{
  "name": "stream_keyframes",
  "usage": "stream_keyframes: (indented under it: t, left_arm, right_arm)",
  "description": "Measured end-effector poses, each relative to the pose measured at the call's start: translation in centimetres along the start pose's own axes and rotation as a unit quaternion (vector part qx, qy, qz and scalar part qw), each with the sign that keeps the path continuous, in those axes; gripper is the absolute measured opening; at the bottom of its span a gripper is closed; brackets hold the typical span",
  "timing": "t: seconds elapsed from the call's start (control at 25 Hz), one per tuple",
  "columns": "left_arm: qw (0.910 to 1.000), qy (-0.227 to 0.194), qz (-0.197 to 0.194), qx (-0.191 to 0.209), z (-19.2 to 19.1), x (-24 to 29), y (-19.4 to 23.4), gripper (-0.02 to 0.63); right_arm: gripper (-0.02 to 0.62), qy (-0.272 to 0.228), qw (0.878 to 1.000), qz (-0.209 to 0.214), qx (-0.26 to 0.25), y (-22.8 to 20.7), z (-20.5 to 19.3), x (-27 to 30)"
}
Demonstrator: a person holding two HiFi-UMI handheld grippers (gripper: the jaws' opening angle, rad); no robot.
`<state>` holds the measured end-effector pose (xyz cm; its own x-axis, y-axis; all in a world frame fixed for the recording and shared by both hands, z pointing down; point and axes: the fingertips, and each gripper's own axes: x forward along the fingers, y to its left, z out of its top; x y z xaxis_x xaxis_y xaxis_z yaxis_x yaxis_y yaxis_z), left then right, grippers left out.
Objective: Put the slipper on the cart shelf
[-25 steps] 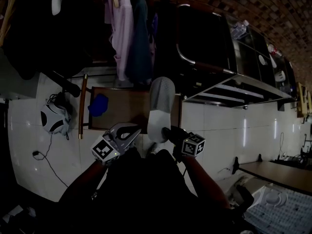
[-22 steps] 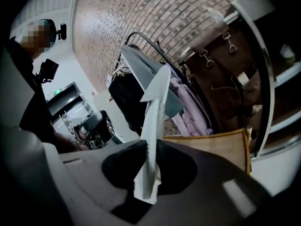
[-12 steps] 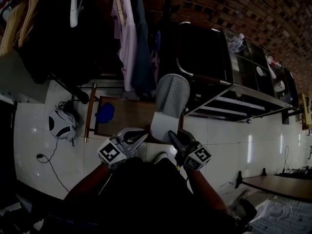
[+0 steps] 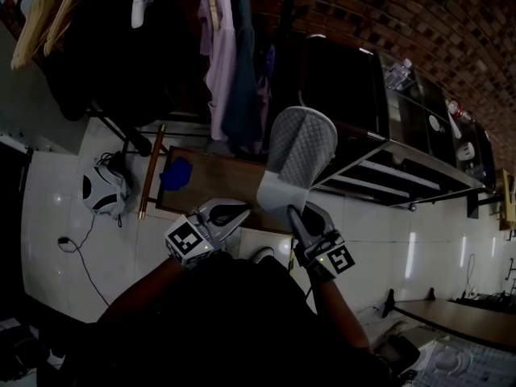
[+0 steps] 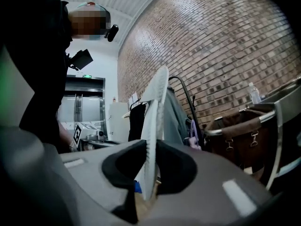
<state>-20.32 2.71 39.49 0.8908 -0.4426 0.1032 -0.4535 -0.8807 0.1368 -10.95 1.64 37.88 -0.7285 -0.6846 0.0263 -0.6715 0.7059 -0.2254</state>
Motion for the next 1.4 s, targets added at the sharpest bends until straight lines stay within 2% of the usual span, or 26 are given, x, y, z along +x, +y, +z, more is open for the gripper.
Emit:
stream_keyframes:
  t: [0.12, 0.24, 0.64, 1.0, 1.4]
  left_arm:
    - [0.9995, 0.010, 0.011, 0.027, -0.3, 0.0, -0.1, 0.002]
    - [0.9993, 0.016, 0.016, 0.028, -0.7, 0.0, 0.1, 0.002]
    - [0.9999, 0.009, 0.008, -0.004, -0.9, -0.1, -0.1, 0.003]
    - [1.0000, -0.003, 0.004, 0.002, -1.4, -0.5, 0.2, 0.003]
    - [0.9997, 0.016, -0.020, -0.006, -2.6, -1.3, 1.1, 0.003]
  right_arm:
    - [0.064, -0.001, 1.000, 0.006, 0.000, -0.1, 0.0, 0.1]
    - [0.064, 0.000, 1.000, 0.009, 0.006, -0.3, -0.4, 0.2]
    - [0.064, 0.012, 1.000, 0.015, 0.006, 0.0, -1.0, 0.2]
    - [0.064, 0.020, 1.000, 0.014, 0.002, 0.4, -1.4, 0.4]
    - [0.064, 0.019, 1.000, -0.015, 0.017, 0.8, -2.5, 1.5]
